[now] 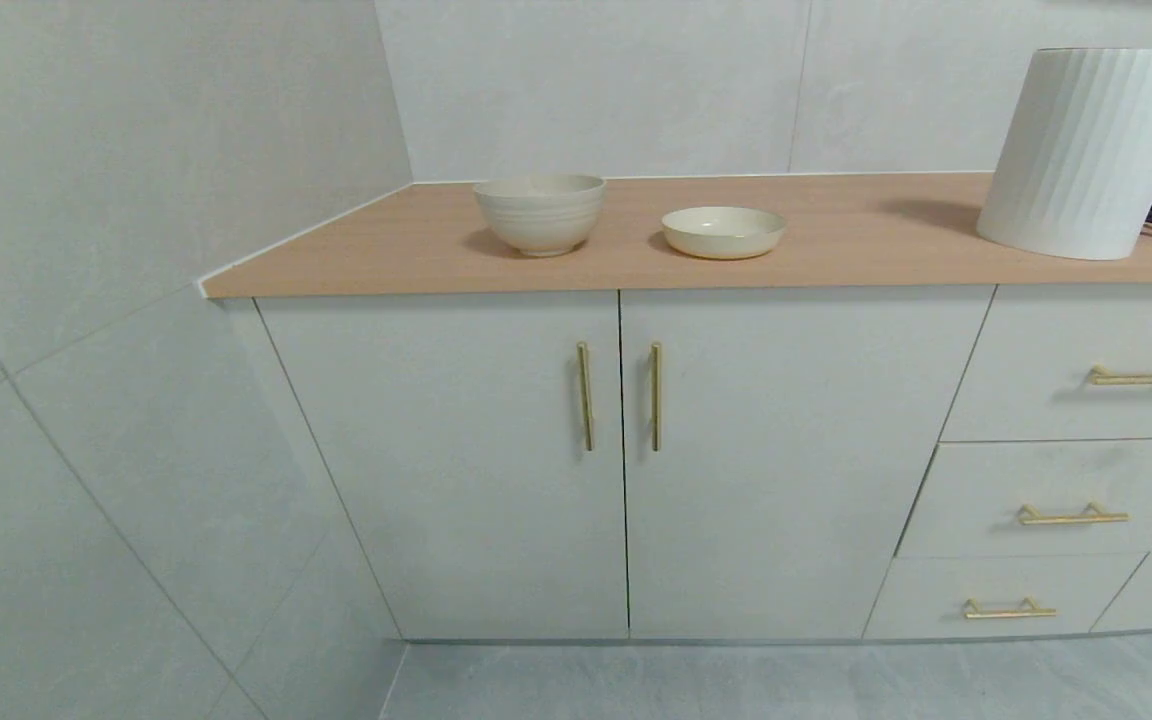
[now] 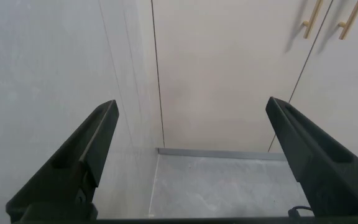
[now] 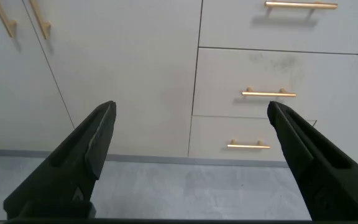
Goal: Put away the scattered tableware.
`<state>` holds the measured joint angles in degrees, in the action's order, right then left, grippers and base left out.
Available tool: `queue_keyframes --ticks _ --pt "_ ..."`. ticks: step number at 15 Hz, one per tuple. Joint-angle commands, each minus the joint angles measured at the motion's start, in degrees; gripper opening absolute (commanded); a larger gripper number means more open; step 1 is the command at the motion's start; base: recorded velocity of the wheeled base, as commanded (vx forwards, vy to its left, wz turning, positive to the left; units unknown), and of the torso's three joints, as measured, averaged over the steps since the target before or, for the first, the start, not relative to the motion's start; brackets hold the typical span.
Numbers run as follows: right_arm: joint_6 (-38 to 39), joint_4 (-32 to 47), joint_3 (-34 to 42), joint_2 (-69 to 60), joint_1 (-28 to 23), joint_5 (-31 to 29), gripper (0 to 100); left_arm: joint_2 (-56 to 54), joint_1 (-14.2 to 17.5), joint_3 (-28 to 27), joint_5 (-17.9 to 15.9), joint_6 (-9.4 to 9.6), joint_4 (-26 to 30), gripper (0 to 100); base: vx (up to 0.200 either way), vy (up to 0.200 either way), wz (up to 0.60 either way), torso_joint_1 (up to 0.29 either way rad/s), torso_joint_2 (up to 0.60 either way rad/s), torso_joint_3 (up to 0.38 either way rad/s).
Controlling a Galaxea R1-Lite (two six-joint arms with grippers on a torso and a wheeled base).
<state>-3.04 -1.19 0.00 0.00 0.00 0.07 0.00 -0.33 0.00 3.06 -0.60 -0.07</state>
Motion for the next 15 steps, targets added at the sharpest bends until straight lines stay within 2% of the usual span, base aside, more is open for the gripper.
queue_keyframes --ticks 1,5,6,7,8,12,13,15 --pt "0.0 0.0 0.0 0.1 0.0 0.0 100 0.0 0.0 0.0 0.0 -0.02 0.0 100 0.000 0.000 0.00 0.000 0.00 0.000" --pt "-0.1 -0.1 0.0 0.1 0.0 0.0 100 0.0 0.0 0.0 0.0 -0.02 -0.1 100 0.000 0.000 0.00 0.000 0.00 0.000" --pt "0.4 -1.4 -2.6 0.7 0.2 1.2 100 0.0 0.0 0.0 0.0 -0.02 0.0 100 0.000 0.000 0.00 0.000 0.00 0.000" --pt "2.3 -0.7 -8.3 2.8 0.8 4.7 100 0.0 0.0 0.0 0.0 -0.02 -0.1 100 0.000 0.000 0.00 0.000 0.00 0.000" --pt "3.1 1.3 -12.2 7.6 2.7 10.6 100 0.0 0.0 0.0 0.0 -0.02 0.0 100 0.000 0.000 0.00 0.000 0.00 0.000" --pt "2.8 2.2 -16.7 30.7 4.3 25.7 100 0.0 0.0 0.0 0.0 -0.02 0.0 100 0.000 0.000 0.00 0.000 0.00 0.000" --pt "2.8 2.2 -18.2 35.2 5.4 27.7 100 0.0 0.0 0.0 0.0 -0.02 0.0 100 0.000 0.000 0.00 0.000 0.00 0.000" --pt "3.2 2.1 -24.5 49.8 13.6 28.4 100 0.0 0.0 0.0 0.0 -0.02 0.0 100 0.000 0.000 0.00 0.000 0.00 0.000"
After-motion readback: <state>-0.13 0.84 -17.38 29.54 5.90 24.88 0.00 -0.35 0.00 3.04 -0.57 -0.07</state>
